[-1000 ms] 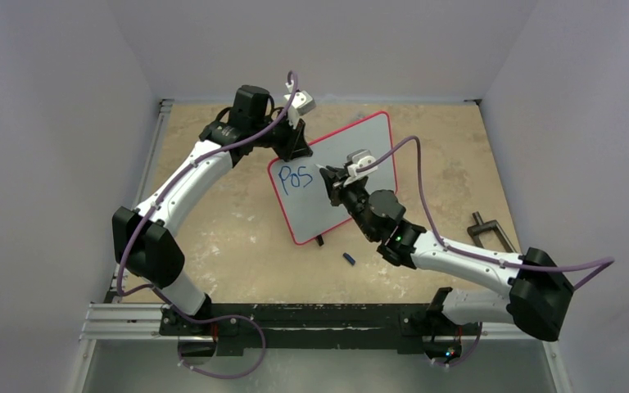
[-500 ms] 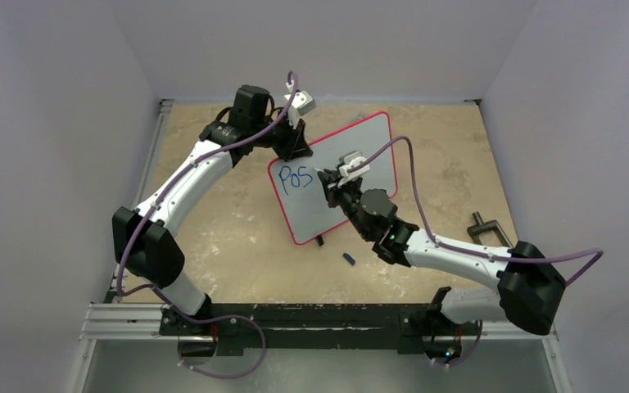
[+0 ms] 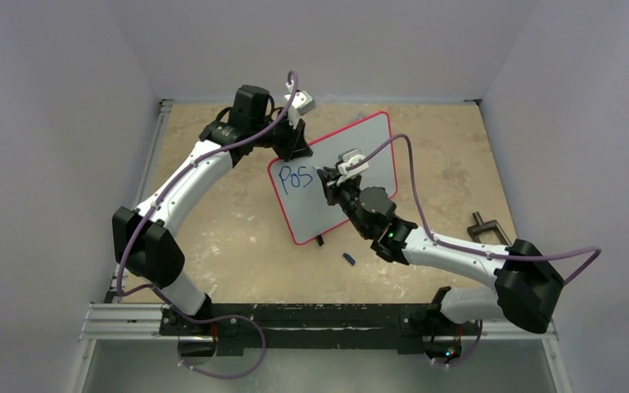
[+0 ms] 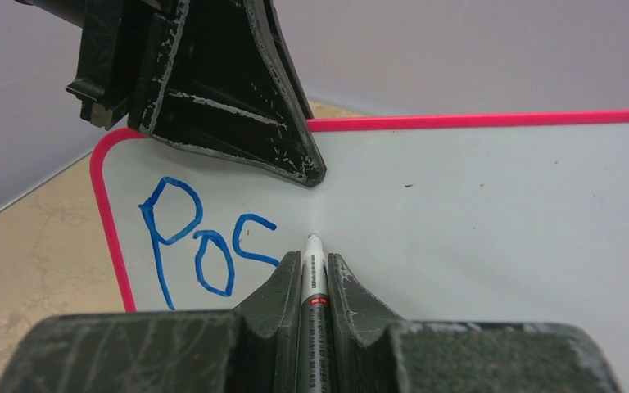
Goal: Write a sentence on the whiteboard
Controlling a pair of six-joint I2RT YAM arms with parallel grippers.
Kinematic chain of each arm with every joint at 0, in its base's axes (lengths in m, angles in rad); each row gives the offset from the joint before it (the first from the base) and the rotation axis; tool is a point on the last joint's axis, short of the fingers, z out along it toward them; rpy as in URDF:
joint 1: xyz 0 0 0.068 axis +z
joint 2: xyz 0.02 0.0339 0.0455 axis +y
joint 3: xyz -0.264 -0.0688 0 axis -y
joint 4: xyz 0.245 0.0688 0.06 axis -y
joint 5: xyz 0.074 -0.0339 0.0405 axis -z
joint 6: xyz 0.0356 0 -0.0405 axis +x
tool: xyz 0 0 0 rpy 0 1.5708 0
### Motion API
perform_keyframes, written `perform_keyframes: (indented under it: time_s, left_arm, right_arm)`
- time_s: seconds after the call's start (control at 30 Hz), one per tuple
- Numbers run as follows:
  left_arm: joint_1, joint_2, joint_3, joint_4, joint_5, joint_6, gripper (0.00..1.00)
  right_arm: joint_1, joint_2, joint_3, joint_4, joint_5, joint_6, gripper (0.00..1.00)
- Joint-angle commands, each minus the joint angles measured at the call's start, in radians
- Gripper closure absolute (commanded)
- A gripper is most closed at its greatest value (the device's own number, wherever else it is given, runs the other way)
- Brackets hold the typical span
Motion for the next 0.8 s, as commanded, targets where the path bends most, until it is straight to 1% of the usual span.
perform_keyframes:
  time_s: [0.0, 0.4, 0.77]
  left_arm:
    - [-0.014, 0.028, -0.019, -0.117, -0.115, 0.095, 1.00]
    - [-0.014, 0.030, -0.017, -0.119, -0.114, 0.095, 1.00]
    - [-0.016, 0.031, -0.016, -0.118, -0.110, 0.094, 1.00]
  right_arm:
    - [-0.004, 0.006, 0.049, 0.045, -0.002, -0.013, 1.00]
    - [-0.004, 0.017, 0.017, 0.026, -0.011, 0.010, 1.00]
    - [-0.004, -0.009, -0.039, 0.007, -0.016, 0.046, 1.00]
